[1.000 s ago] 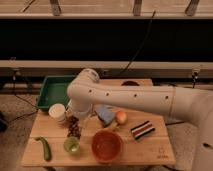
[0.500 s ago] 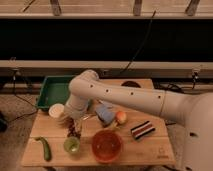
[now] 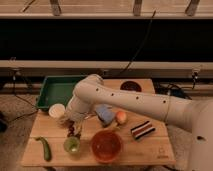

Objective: Place pepper in red bowl

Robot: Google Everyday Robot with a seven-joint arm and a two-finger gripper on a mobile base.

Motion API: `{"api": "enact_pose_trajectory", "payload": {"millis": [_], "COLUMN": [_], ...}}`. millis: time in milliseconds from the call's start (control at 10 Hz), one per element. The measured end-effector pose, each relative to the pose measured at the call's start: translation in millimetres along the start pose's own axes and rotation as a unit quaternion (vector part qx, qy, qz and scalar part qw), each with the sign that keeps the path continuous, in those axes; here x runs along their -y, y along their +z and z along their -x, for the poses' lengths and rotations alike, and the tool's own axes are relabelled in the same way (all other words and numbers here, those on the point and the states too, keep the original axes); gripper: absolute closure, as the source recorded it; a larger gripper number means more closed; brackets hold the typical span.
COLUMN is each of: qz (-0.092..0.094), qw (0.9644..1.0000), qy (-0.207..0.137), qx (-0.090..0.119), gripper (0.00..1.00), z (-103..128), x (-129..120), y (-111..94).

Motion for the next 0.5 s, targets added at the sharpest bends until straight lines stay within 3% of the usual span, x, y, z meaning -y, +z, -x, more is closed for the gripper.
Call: {"api": "enact_pose_trajectory", "payload": {"millis": [300, 500], "qz": [-0.002, -0.033], "qw": [1.0, 0.9981], "qy": [-0.002, -0.053], "qx": [-0.001, -0.002], "gripper": [0.35, 0.35], "z": [-0.6, -9.0], "x": [-0.4, 2.3], "y": [0.4, 8.7]}}
